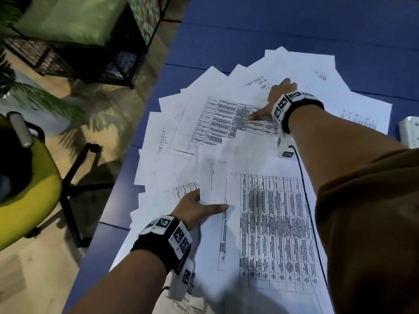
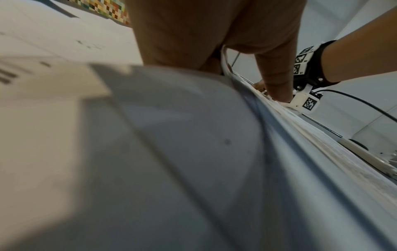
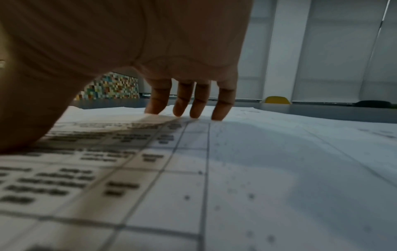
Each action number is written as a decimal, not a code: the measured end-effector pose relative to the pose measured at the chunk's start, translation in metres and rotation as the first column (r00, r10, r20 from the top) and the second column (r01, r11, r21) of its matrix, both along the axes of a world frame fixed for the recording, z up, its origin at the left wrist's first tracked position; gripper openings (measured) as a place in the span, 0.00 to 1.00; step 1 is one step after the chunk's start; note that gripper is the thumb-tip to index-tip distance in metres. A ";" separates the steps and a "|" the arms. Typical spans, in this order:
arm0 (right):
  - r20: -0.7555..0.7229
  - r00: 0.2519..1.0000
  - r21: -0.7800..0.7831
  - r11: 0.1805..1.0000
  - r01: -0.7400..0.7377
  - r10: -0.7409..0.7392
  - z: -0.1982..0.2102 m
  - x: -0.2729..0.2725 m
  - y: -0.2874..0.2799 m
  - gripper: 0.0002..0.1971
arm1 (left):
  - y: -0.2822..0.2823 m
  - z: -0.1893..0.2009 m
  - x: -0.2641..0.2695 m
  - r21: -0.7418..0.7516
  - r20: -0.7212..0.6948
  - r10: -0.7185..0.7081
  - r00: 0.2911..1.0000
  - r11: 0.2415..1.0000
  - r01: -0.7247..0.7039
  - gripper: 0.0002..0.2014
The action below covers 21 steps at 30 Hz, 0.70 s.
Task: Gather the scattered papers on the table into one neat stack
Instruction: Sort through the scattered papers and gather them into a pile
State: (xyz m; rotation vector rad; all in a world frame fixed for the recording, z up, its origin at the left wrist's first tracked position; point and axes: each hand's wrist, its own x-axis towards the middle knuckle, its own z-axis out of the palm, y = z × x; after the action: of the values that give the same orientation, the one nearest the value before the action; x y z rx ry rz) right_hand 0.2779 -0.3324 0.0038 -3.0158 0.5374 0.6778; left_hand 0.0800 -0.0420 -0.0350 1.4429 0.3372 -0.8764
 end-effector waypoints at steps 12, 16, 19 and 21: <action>0.084 0.995 0.140 0.989 0.044 -0.056 0.000 -0.011 0.019 0.59 | -0.003 -0.001 -0.002 -0.013 0.026 -0.004 1.000 1.000 0.004 0.30; 0.058 0.995 0.205 0.976 0.073 -0.086 -0.002 -0.012 0.014 0.73 | -0.003 0.000 -0.002 0.006 0.025 -0.016 1.000 1.000 0.016 0.30; 0.037 0.998 0.168 0.985 0.050 -0.057 0.000 -0.012 0.014 0.67 | -0.003 0.002 -0.002 0.013 0.026 -0.018 0.999 1.000 0.018 0.31; 0.060 0.998 0.111 0.994 -0.013 0.006 0.002 -0.011 0.015 0.60 | -0.003 0.002 -0.002 0.010 0.033 -0.026 0.999 1.000 0.026 0.31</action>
State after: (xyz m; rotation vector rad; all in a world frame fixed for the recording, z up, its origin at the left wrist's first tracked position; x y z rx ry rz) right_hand 0.2672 -0.3177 0.0057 -2.9258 0.4670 0.5954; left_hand 0.0780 -0.0449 -0.0331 1.4720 0.2986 -0.8717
